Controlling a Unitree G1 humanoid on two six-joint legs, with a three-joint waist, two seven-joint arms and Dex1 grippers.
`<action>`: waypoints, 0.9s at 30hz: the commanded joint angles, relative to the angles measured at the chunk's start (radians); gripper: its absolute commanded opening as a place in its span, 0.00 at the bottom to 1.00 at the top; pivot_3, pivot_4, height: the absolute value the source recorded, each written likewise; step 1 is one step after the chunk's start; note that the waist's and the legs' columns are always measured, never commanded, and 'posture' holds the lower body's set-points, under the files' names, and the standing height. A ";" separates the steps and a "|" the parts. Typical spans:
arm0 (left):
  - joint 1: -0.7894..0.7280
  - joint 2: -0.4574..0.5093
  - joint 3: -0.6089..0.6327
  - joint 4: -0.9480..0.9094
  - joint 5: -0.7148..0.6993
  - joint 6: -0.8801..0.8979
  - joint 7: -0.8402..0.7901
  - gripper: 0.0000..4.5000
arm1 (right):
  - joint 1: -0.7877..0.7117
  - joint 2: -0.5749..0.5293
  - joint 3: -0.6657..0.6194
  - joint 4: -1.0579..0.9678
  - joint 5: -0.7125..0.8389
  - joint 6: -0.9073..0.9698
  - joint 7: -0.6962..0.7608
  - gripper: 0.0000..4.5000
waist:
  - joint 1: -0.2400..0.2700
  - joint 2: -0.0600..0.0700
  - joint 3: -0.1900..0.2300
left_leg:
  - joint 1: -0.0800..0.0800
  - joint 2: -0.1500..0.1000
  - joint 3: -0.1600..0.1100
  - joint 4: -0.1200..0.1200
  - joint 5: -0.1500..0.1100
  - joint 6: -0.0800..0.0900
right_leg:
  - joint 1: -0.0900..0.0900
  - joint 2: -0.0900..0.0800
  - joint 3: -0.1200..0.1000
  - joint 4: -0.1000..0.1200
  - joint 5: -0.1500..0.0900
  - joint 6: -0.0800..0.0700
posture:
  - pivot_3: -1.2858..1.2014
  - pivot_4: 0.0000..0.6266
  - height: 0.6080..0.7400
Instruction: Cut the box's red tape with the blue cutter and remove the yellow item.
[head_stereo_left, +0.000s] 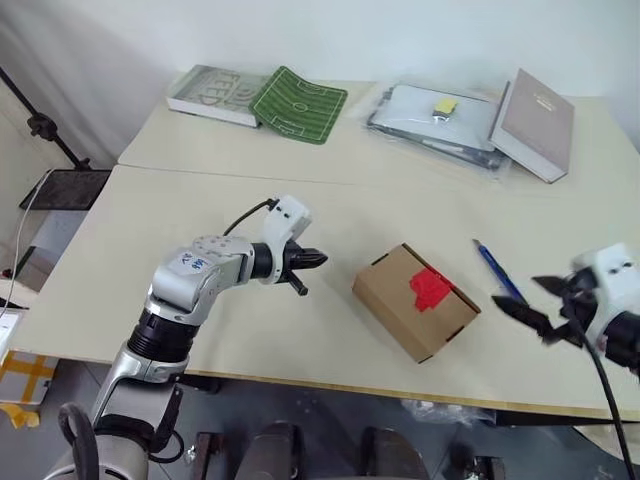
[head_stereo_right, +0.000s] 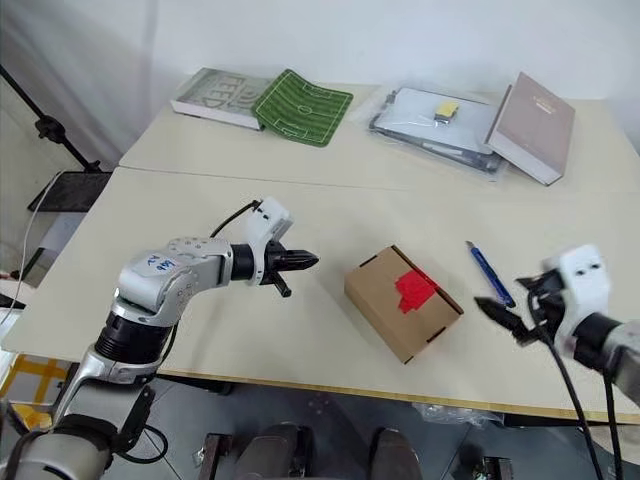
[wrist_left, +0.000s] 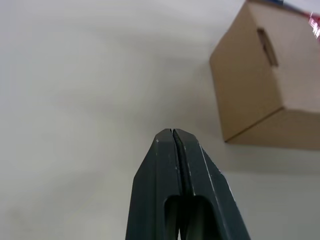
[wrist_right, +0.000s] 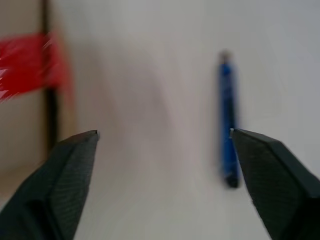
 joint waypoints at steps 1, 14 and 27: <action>-0.016 -0.022 -0.038 0.031 0.036 -0.061 -0.025 0.00 | -0.017 -0.060 0.047 -0.081 0.014 0.060 -0.004 0.62 | 0.001 0.000 0.000 | 0.000 0.000 0.000 0.000 0.000 0.000 | 0.000 0.000 0.000 0.000 0.000 0.000 | 0.52 0.24 1.00; 0.115 0.079 -0.066 -0.185 -0.082 0.174 -0.139 0.00 | -0.371 -0.063 0.381 0.153 -0.183 -0.091 -0.011 0.01 | -0.011 -0.003 0.002 | 0.000 0.002 0.002 0.000 0.000 -0.001 | -0.005 0.001 0.002 0.006 -0.001 -0.001 | 0.52 0.24 1.00; 0.086 -0.239 0.022 -0.074 -0.002 0.035 0.124 0.00 | -0.616 -0.002 0.678 0.255 -0.230 -0.130 0.215 0.01 | -0.019 -0.003 0.002 | -0.012 0.002 0.001 0.011 0.001 0.001 | -0.014 0.001 -0.001 0.013 0.000 0.000 | 0.52 0.24 1.00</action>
